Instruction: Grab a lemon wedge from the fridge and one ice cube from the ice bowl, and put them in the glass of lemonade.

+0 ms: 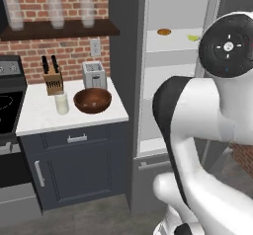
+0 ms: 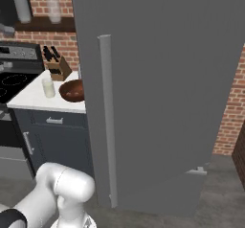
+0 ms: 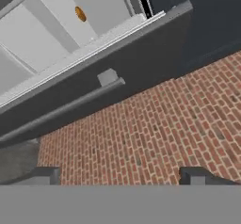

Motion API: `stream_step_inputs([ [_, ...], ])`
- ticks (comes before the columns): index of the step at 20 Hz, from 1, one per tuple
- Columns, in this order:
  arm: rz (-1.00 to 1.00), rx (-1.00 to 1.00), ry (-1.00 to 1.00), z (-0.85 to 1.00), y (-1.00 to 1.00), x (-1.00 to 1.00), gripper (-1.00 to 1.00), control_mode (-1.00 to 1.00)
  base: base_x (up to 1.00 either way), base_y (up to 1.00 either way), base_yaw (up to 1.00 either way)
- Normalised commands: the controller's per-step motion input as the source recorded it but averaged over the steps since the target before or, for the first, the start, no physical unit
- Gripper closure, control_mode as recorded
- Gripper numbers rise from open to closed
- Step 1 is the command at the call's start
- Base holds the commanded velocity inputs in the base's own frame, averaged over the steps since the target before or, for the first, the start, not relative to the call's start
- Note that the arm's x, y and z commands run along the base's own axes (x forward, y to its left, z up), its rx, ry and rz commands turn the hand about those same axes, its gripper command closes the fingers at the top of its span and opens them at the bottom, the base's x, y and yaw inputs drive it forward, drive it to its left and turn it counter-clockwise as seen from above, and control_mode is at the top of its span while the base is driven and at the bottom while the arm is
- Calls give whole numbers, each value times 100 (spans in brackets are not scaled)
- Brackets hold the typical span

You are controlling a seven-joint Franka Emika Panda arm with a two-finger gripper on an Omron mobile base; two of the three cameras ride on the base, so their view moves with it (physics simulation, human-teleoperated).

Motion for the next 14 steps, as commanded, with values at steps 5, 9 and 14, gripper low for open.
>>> stream_step_inputs([
  [5, -20, -23, 11, -89, 90, 100, -100, -100, 0, 0, 0],
  [9, -24, -17, 12, -84, 92, 100, -100, -100, 0, 0, 0],
  [14, -29, -13, 14, -67, 56, 100, -100, -100, 0, 0, 0],
])
